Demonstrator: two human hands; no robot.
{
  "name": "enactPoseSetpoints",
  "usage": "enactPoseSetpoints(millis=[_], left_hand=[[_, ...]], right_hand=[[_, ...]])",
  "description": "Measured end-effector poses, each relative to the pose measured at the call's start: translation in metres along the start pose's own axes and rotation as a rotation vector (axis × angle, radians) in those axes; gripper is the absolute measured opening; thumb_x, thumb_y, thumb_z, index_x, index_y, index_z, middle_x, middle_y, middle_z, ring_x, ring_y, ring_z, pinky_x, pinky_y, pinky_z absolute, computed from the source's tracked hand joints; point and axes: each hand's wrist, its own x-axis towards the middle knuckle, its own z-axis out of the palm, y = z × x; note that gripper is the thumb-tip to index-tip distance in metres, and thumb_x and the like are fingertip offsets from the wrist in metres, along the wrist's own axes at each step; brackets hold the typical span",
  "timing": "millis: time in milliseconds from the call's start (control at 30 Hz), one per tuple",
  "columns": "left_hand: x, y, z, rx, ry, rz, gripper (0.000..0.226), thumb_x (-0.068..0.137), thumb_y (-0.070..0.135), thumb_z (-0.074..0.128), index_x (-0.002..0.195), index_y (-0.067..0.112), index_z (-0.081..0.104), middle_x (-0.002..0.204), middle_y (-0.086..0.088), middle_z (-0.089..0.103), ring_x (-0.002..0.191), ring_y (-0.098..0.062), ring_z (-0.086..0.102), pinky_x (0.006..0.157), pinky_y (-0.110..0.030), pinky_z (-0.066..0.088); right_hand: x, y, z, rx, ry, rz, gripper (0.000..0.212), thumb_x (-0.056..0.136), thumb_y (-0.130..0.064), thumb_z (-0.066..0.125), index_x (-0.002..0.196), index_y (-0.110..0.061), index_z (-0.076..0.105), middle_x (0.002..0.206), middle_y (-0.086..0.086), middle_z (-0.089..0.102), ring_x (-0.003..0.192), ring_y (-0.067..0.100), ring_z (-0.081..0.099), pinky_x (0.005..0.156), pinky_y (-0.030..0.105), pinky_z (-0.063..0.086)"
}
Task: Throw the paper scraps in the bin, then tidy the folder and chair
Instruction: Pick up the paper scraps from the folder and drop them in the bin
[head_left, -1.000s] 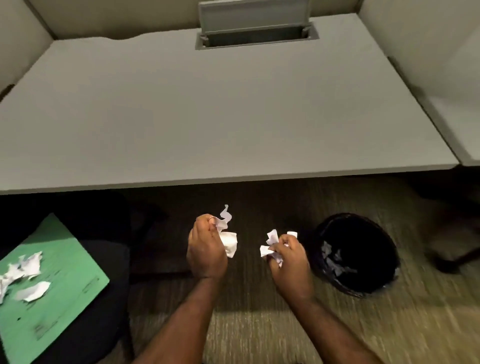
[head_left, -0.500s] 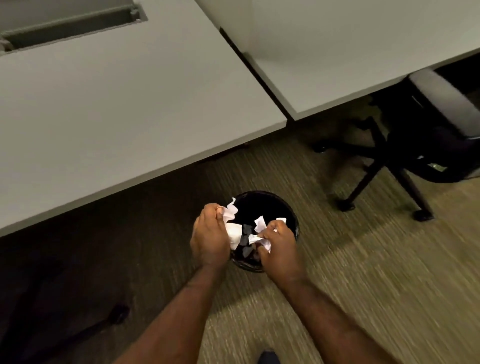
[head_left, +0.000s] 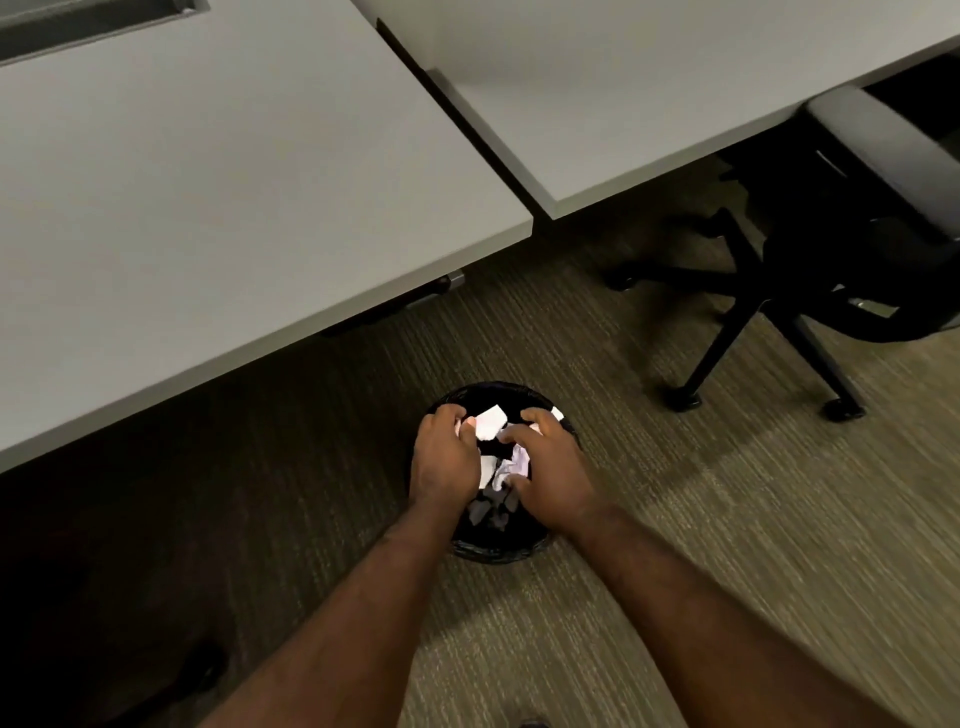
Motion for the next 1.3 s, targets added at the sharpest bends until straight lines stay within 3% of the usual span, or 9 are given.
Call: enactPoseSetpoints(millis=[133,400,567,667,1033,1133,1300], left_hand=[[-0.001,-0.009,-0.001,-0.034,-0.025,0.017,0.033,0.097,0.019,0.048,0.127,0.009,0.053,0.126,-0.012,0.055,0.115,-0.024,0.052,0.095,-0.032,0.041],[-0.015,-0.037,-0.034,0.023,0.069,0.097,0.036,0.094,0.023,0.053,0.129,0.018,0.053,0.130,-0.002,0.052,0.117,-0.016,0.051,0.094,-0.022,0.036],[-0.032,-0.063,-0.080,0.033,0.146,0.095,0.038,0.092,0.026,0.057,0.129,0.024,0.052,0.132,0.002,0.049,0.120,-0.013,0.047,0.098,-0.028,0.042],[-0.048,-0.091,-0.127,0.073,0.212,0.080,0.040,0.091,0.029,0.057,0.130,0.027,0.050,0.135,0.005,0.044,0.124,-0.011,0.043,0.102,-0.036,0.043],[-0.142,-0.214,-0.277,0.185,0.578,-0.081,0.040,0.089,0.046,0.050,0.126,0.033,0.046,0.131,0.010,0.041,0.119,-0.010,0.042,0.098,-0.037,0.034],[-0.163,-0.245,-0.303,0.185,0.654,-0.144,0.044,0.088,0.046,0.053,0.129,0.033,0.043,0.135,0.008,0.040,0.126,-0.012,0.037,0.102,-0.038,0.028],[-0.199,-0.302,-0.355,0.183,0.758,-0.254,0.049,0.087,0.045,0.055,0.131,0.030,0.042,0.138,0.003,0.042,0.129,-0.016,0.036,0.104,-0.046,0.032]], right_hand=[[-0.002,0.001,0.003,0.010,-0.016,0.012,0.052,0.079,-0.007,0.070,0.125,-0.021,0.054,0.154,0.006,0.030,0.140,0.026,0.030,0.109,0.042,0.036],[-0.013,-0.025,0.015,-0.057,0.031,-0.045,0.061,0.081,-0.017,0.071,0.134,-0.028,0.043,0.155,-0.001,0.026,0.141,0.021,0.026,0.109,0.037,0.031],[-0.013,-0.071,0.025,-0.113,0.017,-0.137,0.061,0.083,-0.022,0.069,0.136,-0.030,0.041,0.153,-0.001,0.028,0.139,0.020,0.027,0.110,0.041,0.033],[-0.018,-0.113,0.044,-0.188,-0.007,-0.198,0.059,0.084,-0.025,0.069,0.135,-0.032,0.041,0.151,-0.001,0.031,0.139,0.020,0.026,0.111,0.044,0.028],[-0.044,-0.268,0.144,-0.235,-0.084,-0.497,0.065,0.081,-0.028,0.071,0.136,-0.035,0.037,0.145,-0.002,0.038,0.136,0.017,0.030,0.110,0.045,0.027],[-0.053,-0.306,0.177,-0.226,-0.126,-0.545,0.069,0.080,-0.028,0.072,0.137,-0.036,0.034,0.145,-0.003,0.036,0.137,0.016,0.029,0.111,0.045,0.024],[-0.075,-0.372,0.234,-0.203,-0.220,-0.640,0.069,0.080,-0.027,0.072,0.137,-0.037,0.033,0.146,-0.004,0.035,0.138,0.015,0.027,0.111,0.046,0.024]])
